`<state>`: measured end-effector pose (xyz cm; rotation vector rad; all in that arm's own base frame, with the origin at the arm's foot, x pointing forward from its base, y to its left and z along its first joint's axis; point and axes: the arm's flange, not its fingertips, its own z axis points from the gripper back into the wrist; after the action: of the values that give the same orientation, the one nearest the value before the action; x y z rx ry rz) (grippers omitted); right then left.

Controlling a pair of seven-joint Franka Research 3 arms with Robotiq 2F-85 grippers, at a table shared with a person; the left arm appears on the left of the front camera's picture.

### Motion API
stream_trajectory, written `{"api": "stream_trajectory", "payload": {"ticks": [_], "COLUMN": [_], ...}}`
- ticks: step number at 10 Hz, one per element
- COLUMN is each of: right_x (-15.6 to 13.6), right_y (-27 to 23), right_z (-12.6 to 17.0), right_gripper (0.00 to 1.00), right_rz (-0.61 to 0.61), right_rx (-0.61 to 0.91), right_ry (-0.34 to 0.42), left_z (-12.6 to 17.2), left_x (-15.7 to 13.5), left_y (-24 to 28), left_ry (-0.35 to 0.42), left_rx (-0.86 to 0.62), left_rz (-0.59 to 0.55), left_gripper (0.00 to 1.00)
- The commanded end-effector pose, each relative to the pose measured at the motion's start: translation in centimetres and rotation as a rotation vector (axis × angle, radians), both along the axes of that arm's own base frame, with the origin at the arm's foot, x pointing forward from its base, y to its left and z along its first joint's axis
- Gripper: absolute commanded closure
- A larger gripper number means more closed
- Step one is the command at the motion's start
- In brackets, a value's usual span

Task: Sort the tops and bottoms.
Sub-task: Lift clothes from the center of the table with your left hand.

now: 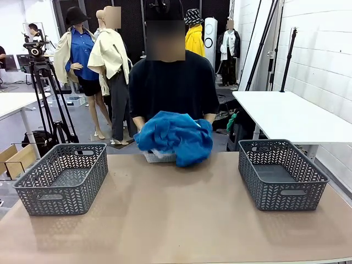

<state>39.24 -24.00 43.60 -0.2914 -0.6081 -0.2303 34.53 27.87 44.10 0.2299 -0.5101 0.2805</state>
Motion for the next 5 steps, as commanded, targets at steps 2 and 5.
{"api": "stream_trajectory", "payload": {"ticks": [2, 5], "right_x": [0.24, 0.24], "right_y": [0.01, 0.01], "right_z": [-0.07, -0.07], "right_gripper": [0.00, 0.00], "right_rz": [0.003, 0.003], "right_rx": [0.001, 0.001], "right_ry": [0.000, 0.000], "left_z": [0.05, 0.05], "left_x": [-0.19, -0.19], "left_y": [0.04, 0.04], "left_ry": [0.007, 0.007], "left_rx": [0.006, 0.006], "left_rz": [-0.006, -0.006], "left_gripper": [0.00, 0.00]}}
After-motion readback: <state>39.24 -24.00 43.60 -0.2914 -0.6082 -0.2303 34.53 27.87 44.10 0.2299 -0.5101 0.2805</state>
